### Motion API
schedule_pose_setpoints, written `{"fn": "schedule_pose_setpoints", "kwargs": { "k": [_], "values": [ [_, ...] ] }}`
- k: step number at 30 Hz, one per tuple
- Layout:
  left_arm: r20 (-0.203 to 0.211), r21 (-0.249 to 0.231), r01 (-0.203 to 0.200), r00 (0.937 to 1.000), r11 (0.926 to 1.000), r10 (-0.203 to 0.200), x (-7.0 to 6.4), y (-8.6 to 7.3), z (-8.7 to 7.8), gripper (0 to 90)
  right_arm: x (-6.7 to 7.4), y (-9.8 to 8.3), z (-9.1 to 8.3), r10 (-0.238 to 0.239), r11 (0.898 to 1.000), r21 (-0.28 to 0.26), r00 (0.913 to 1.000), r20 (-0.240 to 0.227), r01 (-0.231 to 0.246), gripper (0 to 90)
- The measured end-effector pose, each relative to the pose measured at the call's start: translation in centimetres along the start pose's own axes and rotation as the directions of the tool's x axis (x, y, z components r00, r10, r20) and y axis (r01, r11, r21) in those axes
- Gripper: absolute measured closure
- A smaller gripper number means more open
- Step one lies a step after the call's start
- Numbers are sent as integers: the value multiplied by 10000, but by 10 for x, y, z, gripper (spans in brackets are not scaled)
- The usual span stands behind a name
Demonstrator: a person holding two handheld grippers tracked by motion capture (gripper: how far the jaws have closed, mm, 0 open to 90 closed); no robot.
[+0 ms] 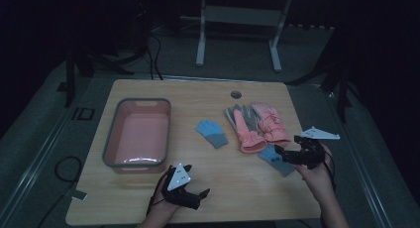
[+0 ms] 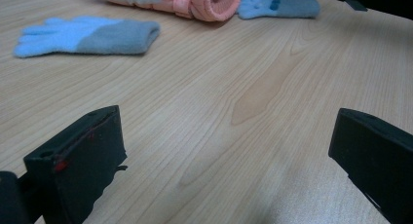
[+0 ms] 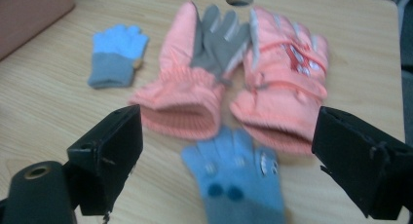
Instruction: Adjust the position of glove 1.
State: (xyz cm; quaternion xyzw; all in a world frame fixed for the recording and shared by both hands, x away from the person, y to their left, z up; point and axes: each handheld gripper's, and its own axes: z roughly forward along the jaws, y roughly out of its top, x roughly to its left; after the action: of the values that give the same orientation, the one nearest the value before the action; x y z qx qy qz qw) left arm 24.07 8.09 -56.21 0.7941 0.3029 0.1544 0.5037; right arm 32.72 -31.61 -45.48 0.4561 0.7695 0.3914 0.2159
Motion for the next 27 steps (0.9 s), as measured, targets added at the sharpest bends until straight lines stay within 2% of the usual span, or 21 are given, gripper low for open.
{"fn": "schedule_pose_setpoints", "kwargs": {
  "k": [6, 9, 15, 19, 27],
  "values": [
    [32, 2, -17, 10000, 10000, 17, 0, 0, 0, 0, 14, 21, 8, -526, 9986, -92, 9972, -528, 522, 134],
    [17, -17, -31, 10000, 10000, 31, 0, 0, 0, 0, 18, 27, 13, -702, 9975, -94, 9959, -575, 698, 133],
    [51, -10, -35, 10000, 10000, 35, 0, 0, 0, 0, 31, 41, 33, -1028, 9936, 356, 9898, -983, 1068, 138],
    [83, -11, -59, 9999, 10000, 59, -1, 0, 0, 0, 43, 51, 50, -1328, 9889, 490, 9818, -1358, 1406, 149],
    [101, -29, -171, 9998, 9998, 171, -1, 0, -1, 0, 60, 64, 72, -1516, 9855, 468, 9697, -1918, 1633, 155]
  ]
}}
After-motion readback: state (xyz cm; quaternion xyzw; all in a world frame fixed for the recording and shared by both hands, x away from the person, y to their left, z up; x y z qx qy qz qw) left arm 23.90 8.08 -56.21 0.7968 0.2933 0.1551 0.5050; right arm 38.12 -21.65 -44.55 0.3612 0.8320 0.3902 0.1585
